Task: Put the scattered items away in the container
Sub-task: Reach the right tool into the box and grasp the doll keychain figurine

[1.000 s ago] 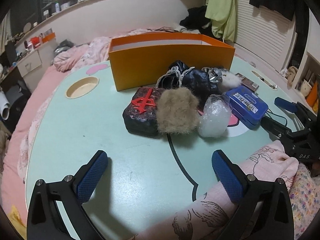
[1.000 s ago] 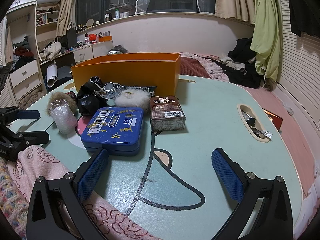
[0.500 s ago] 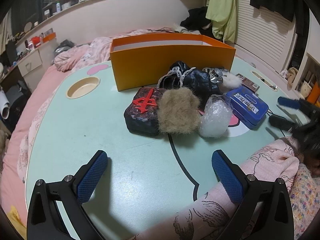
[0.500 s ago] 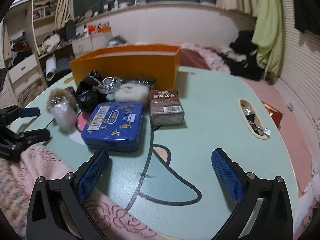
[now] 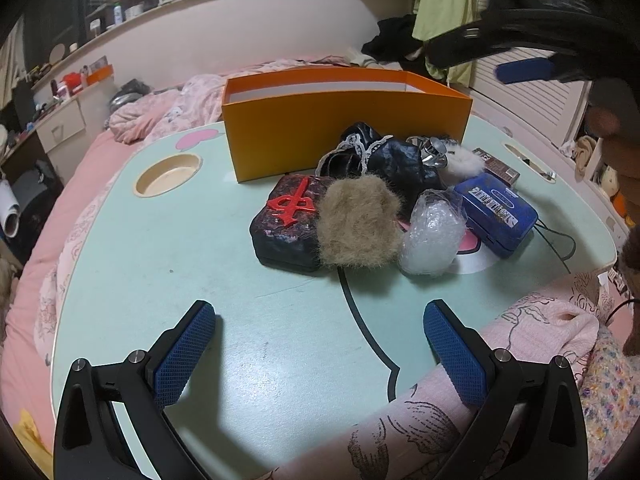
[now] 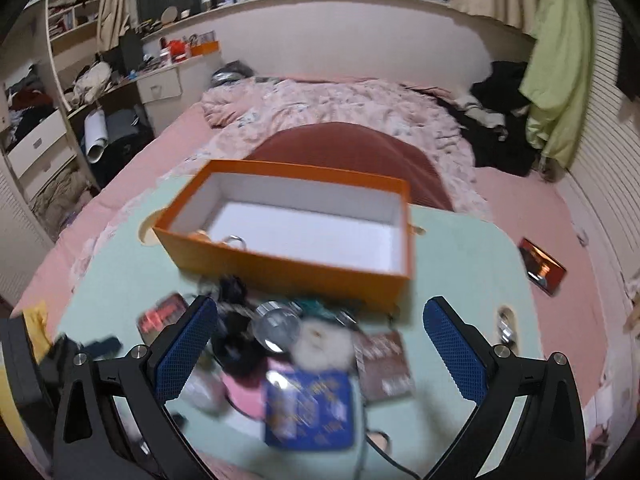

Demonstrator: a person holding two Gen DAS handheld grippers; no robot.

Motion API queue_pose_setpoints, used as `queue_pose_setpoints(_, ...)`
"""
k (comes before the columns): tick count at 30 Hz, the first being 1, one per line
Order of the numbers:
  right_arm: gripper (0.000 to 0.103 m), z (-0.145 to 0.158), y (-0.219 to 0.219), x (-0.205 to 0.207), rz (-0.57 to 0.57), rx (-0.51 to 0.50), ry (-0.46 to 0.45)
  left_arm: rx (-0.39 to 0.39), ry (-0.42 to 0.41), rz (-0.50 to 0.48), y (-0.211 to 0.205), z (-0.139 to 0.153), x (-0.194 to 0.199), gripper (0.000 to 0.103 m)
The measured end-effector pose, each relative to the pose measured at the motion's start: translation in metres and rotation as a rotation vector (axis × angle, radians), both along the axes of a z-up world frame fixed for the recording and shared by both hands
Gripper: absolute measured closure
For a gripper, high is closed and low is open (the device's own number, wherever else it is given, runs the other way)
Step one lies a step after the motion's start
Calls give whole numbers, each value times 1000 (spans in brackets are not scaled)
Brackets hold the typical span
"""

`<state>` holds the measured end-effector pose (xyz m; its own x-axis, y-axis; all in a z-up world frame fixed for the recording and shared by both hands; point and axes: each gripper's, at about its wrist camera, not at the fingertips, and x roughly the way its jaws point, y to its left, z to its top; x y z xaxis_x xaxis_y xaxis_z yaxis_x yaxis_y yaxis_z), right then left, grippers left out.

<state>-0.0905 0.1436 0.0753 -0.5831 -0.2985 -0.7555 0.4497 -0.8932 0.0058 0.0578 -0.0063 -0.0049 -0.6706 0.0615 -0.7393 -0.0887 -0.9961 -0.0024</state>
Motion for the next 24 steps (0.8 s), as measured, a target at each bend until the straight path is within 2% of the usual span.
queue_pose_setpoints(3,0,-9,-13,-6,-28,35,-12,0,0,1,0,0,0,0)
queue_pose_setpoints(16,0,-30,-24,-5,4,74,-76,0,0,0,-1,0,0,0)
queue_pose_setpoints(18,0,-22,-28,-5,36,56,-83,0,1,0,-1,0,0,0)
queue_pose_setpoints(20,0,-6,-30,-9,75,-4,-105,0,1,0,-1,0,0,0)
queue_pose_setpoints(24,1,10,-48,-44,140,-118,-270,0,1,0,-1,0,0,0)
